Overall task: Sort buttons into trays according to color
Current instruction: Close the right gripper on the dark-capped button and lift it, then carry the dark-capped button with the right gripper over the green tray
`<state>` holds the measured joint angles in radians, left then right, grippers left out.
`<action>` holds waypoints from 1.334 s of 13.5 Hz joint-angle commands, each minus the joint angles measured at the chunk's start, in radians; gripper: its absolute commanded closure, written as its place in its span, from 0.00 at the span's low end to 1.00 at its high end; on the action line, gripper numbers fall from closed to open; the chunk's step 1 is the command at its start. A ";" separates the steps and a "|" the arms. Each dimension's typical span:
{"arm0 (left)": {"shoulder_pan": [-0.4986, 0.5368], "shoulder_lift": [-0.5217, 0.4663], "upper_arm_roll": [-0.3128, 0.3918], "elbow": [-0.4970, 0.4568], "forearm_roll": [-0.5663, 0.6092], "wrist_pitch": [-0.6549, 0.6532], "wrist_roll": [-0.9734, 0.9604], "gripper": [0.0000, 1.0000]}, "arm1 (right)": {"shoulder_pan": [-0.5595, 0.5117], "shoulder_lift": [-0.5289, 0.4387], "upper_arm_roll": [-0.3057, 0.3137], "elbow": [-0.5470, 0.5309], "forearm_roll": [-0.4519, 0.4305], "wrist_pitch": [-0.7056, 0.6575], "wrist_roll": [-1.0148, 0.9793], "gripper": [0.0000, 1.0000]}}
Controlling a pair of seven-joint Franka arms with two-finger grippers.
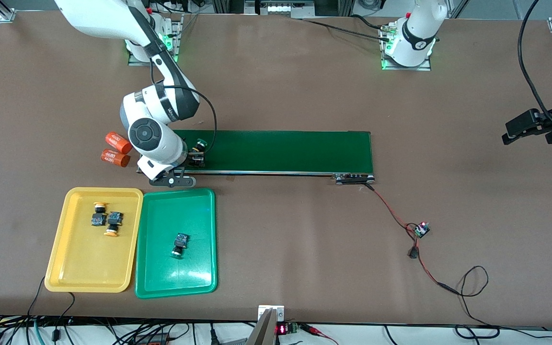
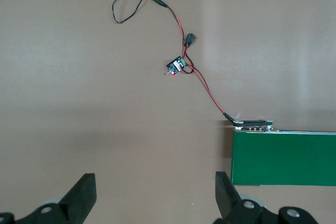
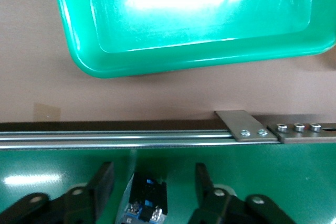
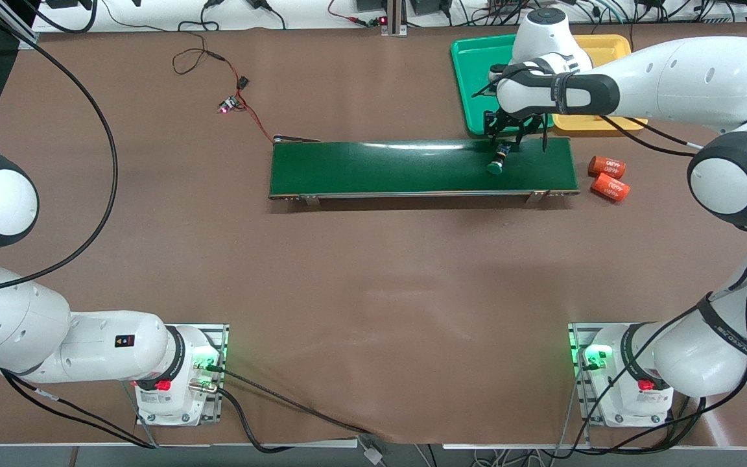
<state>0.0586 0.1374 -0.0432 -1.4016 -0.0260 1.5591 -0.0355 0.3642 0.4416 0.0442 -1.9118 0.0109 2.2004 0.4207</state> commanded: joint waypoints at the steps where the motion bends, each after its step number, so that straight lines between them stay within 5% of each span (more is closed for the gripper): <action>1: 0.004 -0.010 -0.001 0.004 -0.020 -0.019 -0.007 0.00 | -0.013 -0.012 0.005 -0.004 0.000 -0.039 -0.013 0.00; 5: 0.004 -0.010 -0.001 0.004 -0.022 -0.030 -0.006 0.00 | -0.036 -0.009 0.006 -0.009 0.003 -0.047 -0.022 0.00; 10: 0.004 -0.010 -0.001 0.004 -0.022 -0.037 -0.007 0.00 | -0.071 -0.009 0.005 -0.009 0.153 -0.151 -0.148 0.00; 14: 0.004 -0.010 0.005 0.006 -0.029 -0.037 -0.006 0.00 | -0.077 -0.006 0.005 -0.007 0.156 -0.163 -0.149 0.03; 18: 0.004 -0.009 0.008 0.004 -0.029 -0.037 -0.006 0.00 | -0.086 -0.003 0.005 0.000 0.156 -0.162 -0.177 0.50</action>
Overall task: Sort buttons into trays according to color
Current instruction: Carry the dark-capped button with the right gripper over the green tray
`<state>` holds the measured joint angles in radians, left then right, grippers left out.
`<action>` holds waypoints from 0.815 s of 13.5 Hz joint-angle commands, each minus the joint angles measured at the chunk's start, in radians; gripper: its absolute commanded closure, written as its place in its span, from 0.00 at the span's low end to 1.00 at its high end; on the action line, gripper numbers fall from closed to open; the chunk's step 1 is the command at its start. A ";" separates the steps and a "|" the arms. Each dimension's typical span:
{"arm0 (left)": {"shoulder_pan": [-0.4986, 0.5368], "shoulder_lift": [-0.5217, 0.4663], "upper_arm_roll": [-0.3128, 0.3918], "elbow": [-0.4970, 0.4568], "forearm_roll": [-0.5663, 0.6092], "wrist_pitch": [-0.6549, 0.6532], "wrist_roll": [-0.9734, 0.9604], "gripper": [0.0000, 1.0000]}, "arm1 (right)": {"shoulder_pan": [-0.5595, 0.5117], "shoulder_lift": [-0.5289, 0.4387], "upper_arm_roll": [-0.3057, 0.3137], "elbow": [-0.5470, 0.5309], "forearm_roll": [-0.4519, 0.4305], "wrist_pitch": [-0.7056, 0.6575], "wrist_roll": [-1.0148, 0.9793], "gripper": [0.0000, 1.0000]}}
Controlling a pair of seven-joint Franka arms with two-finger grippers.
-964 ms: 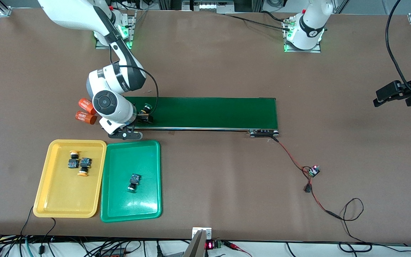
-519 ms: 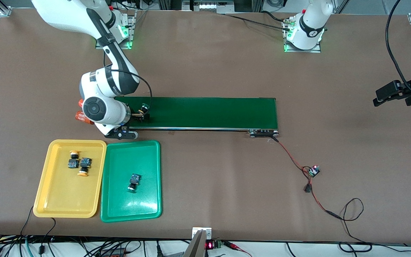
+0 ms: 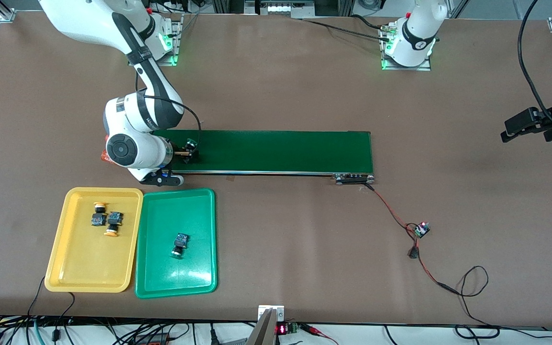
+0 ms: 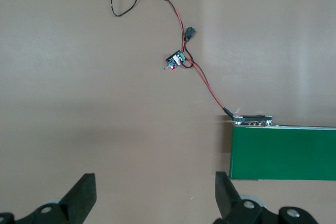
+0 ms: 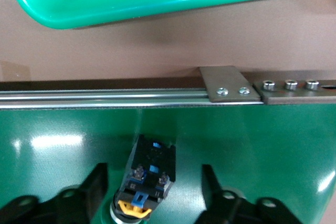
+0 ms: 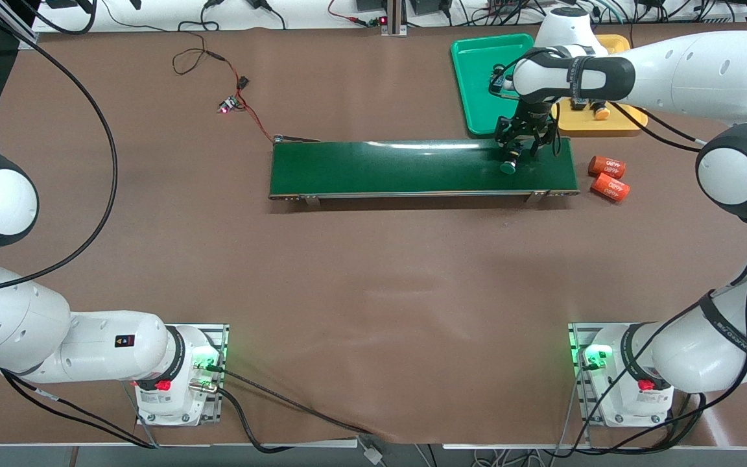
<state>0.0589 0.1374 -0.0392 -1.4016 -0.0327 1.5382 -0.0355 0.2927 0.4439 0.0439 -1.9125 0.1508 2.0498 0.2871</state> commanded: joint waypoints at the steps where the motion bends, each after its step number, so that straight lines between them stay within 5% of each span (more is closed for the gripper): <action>1: 0.006 -0.009 0.004 0.004 -0.022 -0.016 -0.006 0.00 | -0.021 -0.005 0.005 0.006 0.018 -0.011 -0.064 0.61; 5: 0.018 -0.007 0.004 0.003 -0.036 -0.016 -0.006 0.00 | -0.029 -0.001 0.002 0.020 0.018 -0.014 -0.083 0.79; 11: 0.030 -0.005 0.004 0.003 -0.042 -0.016 -0.006 0.00 | -0.018 -0.031 -0.104 0.203 0.001 -0.232 -0.177 0.80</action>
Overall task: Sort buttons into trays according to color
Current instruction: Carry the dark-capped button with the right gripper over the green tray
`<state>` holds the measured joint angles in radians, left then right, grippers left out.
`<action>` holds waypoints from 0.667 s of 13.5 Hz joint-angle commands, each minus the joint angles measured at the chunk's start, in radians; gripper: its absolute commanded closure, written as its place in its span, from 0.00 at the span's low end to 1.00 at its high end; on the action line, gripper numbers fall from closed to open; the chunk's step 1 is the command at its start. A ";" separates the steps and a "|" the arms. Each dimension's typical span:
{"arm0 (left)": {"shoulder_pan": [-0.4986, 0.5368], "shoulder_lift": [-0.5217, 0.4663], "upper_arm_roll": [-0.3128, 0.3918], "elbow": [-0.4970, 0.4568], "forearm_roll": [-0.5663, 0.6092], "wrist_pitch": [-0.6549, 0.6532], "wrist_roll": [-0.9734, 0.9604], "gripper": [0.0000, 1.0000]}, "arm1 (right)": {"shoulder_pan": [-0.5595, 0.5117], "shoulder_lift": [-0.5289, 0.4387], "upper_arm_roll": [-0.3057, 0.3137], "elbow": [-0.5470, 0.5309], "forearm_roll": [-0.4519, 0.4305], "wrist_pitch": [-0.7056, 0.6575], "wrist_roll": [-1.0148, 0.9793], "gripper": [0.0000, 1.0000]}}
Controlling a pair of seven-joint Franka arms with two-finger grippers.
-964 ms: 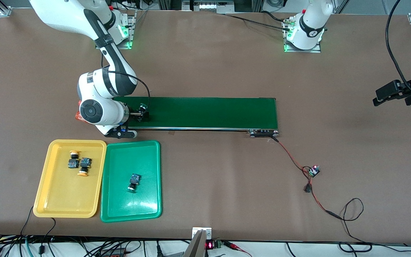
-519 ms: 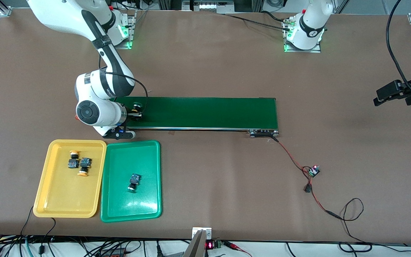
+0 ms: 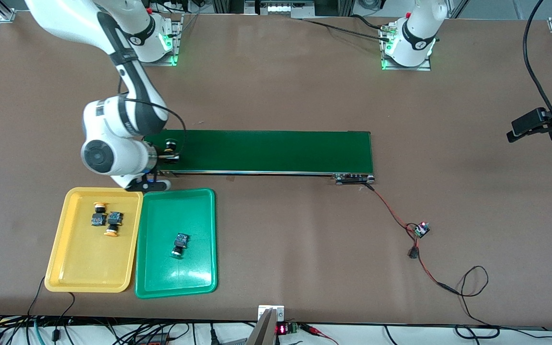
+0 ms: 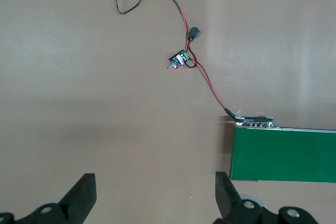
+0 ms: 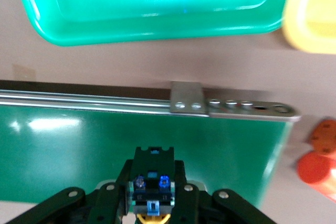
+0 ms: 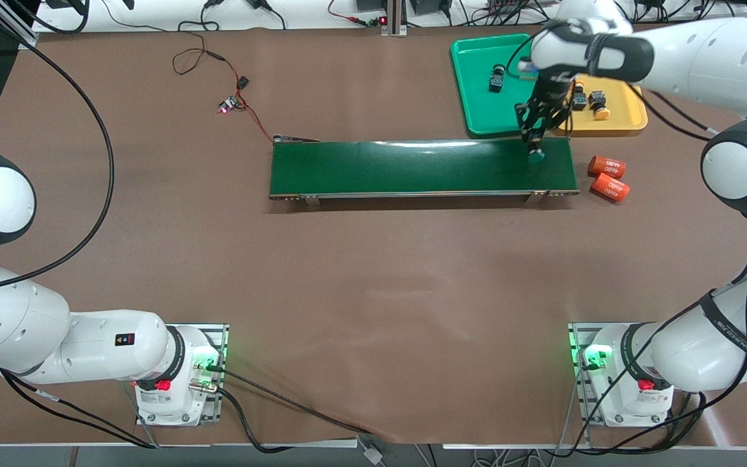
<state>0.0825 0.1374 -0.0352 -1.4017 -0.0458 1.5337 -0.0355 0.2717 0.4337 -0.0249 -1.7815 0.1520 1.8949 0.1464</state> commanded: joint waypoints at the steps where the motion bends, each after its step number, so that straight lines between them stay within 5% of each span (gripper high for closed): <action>1: 0.006 -0.006 -0.003 0.003 -0.029 -0.012 -0.006 0.00 | 0.003 -0.024 -0.062 0.091 -0.005 -0.077 -0.068 0.80; 4: 0.006 -0.006 -0.006 0.003 -0.029 -0.012 -0.006 0.00 | 0.001 -0.010 -0.099 0.116 -0.138 -0.019 -0.111 0.80; 9: 0.006 -0.006 -0.008 0.003 -0.029 -0.012 -0.006 0.00 | 0.012 0.066 -0.101 0.128 -0.134 0.227 -0.097 0.80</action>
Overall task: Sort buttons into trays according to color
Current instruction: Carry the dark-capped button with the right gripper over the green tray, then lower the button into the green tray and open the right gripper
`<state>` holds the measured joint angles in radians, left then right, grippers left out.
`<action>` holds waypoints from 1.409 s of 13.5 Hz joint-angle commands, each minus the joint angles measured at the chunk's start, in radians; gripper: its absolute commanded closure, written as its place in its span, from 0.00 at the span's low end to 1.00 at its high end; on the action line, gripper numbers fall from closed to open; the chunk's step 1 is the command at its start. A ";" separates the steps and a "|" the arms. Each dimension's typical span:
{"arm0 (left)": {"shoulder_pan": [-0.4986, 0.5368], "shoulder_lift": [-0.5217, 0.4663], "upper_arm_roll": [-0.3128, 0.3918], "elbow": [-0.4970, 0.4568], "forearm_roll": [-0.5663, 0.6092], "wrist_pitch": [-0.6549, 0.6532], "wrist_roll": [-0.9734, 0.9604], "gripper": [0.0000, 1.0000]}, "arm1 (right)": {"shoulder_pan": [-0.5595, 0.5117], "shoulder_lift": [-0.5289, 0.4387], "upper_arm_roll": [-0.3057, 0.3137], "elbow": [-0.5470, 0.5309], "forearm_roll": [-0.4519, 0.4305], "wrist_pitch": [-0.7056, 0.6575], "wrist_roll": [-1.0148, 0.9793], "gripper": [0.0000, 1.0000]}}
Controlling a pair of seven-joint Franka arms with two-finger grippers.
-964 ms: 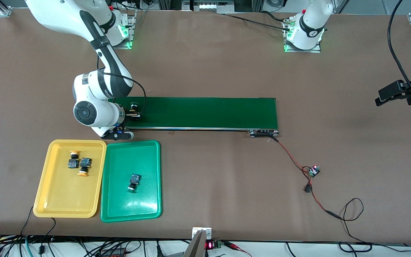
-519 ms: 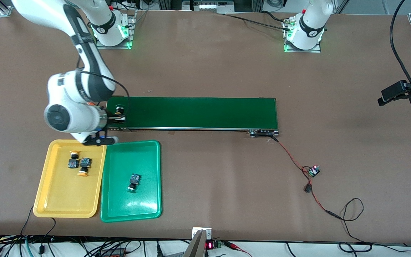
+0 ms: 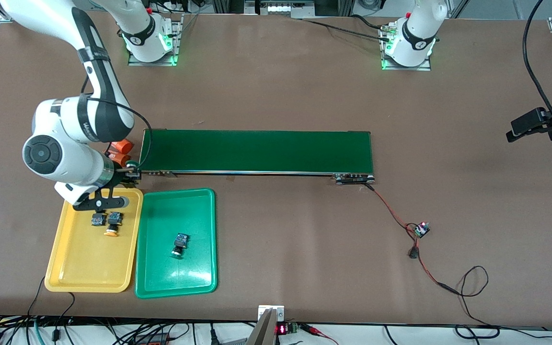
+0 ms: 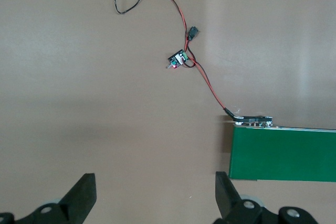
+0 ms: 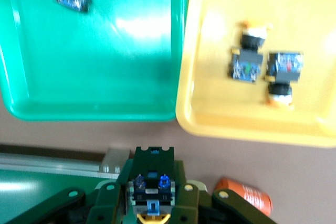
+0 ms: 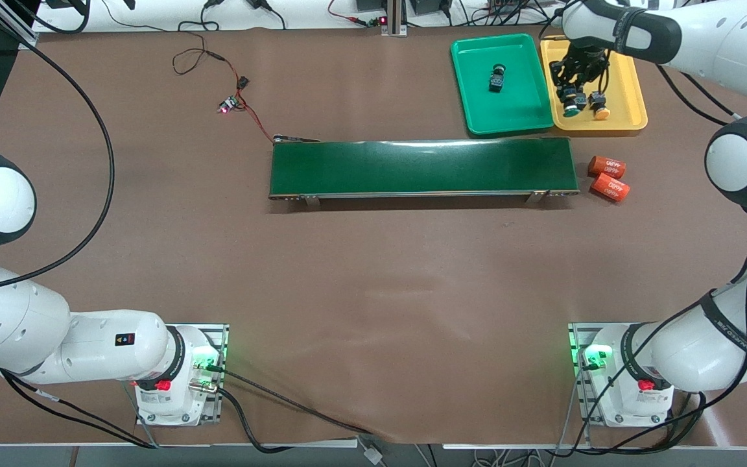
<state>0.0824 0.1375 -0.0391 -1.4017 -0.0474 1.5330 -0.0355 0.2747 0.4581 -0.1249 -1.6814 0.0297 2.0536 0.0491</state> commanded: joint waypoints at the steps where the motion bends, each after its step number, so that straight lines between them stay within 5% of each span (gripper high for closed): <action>1: 0.007 -0.007 -0.005 0.003 -0.028 -0.011 -0.006 0.00 | 0.012 0.057 -0.001 0.028 -0.013 0.121 0.005 0.80; 7: 0.005 -0.002 -0.005 0.004 -0.026 -0.005 -0.007 0.00 | 0.018 0.184 -0.005 0.034 -0.019 0.468 0.001 0.79; 10: 0.005 -0.001 -0.005 0.001 -0.028 -0.004 -0.007 0.00 | 0.031 0.240 -0.018 0.086 -0.014 0.528 0.006 0.77; 12: 0.007 0.010 -0.005 0.000 -0.026 0.004 -0.007 0.00 | 0.037 0.251 -0.018 0.103 -0.013 0.528 0.006 0.54; 13: 0.005 0.013 -0.005 0.000 -0.023 0.009 -0.007 0.00 | 0.038 0.251 -0.024 0.103 -0.013 0.528 0.005 0.19; 14: 0.005 0.013 -0.005 0.000 -0.017 0.009 -0.007 0.00 | 0.040 0.251 -0.027 0.103 -0.013 0.528 0.003 0.03; 19: -0.001 0.008 -0.008 0.003 -0.012 0.006 -0.007 0.00 | 0.052 0.235 -0.038 0.104 -0.011 0.450 0.000 0.00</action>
<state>0.0805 0.1530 -0.0428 -1.4029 -0.0475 1.5372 -0.0355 0.3105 0.6987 -0.1408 -1.5935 0.0268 2.5640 0.0491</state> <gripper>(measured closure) 0.000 0.000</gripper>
